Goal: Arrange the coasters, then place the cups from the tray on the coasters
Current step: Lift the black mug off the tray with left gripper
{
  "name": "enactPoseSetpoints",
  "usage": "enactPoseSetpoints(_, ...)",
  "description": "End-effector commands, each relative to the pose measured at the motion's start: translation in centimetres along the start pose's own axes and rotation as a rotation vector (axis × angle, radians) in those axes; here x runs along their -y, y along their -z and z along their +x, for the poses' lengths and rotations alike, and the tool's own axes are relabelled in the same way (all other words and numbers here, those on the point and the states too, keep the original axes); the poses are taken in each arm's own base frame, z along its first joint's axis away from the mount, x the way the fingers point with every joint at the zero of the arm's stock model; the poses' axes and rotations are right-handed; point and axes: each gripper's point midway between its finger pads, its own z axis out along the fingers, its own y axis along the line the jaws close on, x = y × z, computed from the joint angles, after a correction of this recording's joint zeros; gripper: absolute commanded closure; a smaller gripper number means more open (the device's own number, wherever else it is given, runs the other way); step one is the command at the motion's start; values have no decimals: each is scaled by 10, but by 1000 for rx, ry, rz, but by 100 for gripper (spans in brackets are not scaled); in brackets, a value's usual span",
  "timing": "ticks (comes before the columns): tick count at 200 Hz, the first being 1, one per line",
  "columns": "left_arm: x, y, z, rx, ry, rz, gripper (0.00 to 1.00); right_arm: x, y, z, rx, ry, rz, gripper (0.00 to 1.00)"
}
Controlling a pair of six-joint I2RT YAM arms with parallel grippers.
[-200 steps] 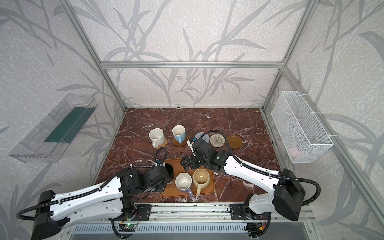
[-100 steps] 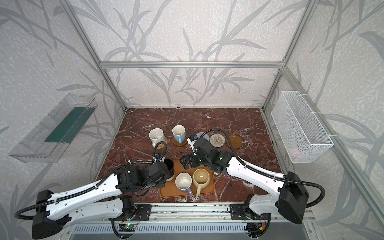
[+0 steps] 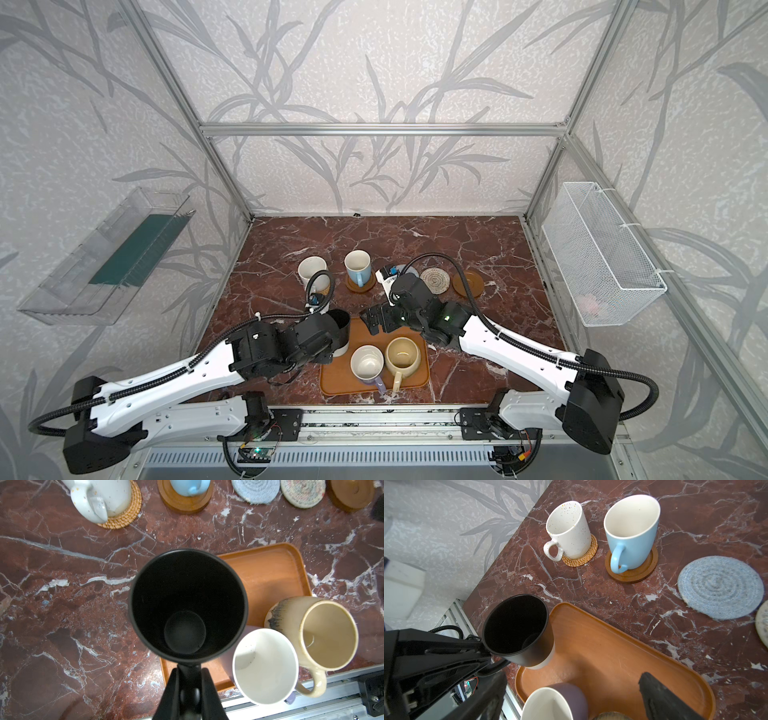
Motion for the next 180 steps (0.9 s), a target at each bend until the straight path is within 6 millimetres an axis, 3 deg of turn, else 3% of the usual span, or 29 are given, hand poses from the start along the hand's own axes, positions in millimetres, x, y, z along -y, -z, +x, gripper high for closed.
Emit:
enactPoseSetpoints(1,-2,15,-27,113,20,-1,100,-4,8,-18,49,8,-23,1)
enactPoseSetpoints(48,2,-25,28,-58,105,60,100,0,7,-8,25,-2,-22,1)
enactPoseSetpoints(68,-10,-28,33,-52,95,13,100,4,10,-7,21,-4,-9,1)
enactPoseSetpoints(136,-15,-38,63,-124,99,28,100,7,20,-9,49,-14,-5,1)
enactPoseSetpoints(157,-22,-42,75,-162,97,2,81,7,17,-8,43,-24,-9,1)
enactPoseSetpoints(180,-27,-44,80,-176,89,-19,72,5,12,-7,36,-37,-22,1)
